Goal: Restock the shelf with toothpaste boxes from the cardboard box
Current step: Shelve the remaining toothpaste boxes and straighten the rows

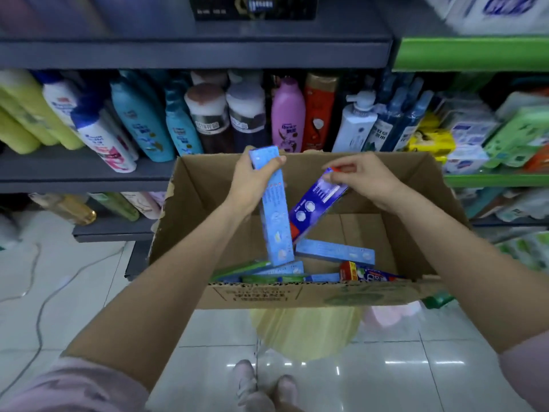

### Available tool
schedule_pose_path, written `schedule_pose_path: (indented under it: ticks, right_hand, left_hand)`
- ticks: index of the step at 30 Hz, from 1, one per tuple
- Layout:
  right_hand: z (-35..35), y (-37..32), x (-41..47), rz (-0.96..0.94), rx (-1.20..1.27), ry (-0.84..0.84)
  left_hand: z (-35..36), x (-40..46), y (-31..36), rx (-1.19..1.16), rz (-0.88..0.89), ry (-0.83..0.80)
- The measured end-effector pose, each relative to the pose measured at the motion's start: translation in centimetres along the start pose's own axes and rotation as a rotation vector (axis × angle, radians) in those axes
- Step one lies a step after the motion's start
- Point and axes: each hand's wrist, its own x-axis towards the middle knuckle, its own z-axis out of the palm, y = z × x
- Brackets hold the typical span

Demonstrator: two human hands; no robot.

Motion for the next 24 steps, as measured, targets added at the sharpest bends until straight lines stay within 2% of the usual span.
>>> schedule_pose_path:
  ticks: [2, 5, 8, 10, 12, 16, 18, 22, 24]
  right_hand:
    - [-0.1, -2.7, -0.4, -0.057, 0.213, 0.003]
    - [-0.2, -6.9, -1.1, -0.180, 0.369, -0.004]
    - [0.4, -10.9, -1.9, -0.286, 0.517, 0.062]
    - [1.4, -13.6, -2.4, -0.292, 0.673, 0.097]
    - [2.7, -16.0, -2.5, -0.238, 0.765, 0.004]
    - [4.6, -19.6, -3.3, -0.082, 0.477, -0.344]
    - [5.7, -21.6, -3.4, -0.090, 0.433, -0.449]
    - [9.0, -26.2, -1.6, -0.206, 0.433, -0.336]
    - [11.0, -28.2, 0.1, -0.301, 0.304, -0.233]
  left_hand:
    - [0.1, 0.1, 2.3, 0.160, 0.069, -0.056]
    - [-0.9, -0.6, 6.4, 0.351, 0.032, -0.264]
    - [-3.1, -1.2, 10.3, 0.354, -0.028, -0.322]
    - [-4.5, -1.7, 12.4, 0.305, -0.015, -0.235]
    - [-6.1, -2.3, 14.0, 0.126, 0.004, -0.115]
    - [-9.9, -2.7, 16.8, -0.175, 0.020, 0.053]
    - [-12.0, -2.6, 18.3, -0.236, 0.056, 0.089]
    - [-17.1, -1.9, 20.5, -0.187, 0.092, 0.256]
    - [-20.2, -1.2, 21.1, -0.190, 0.098, 0.291]
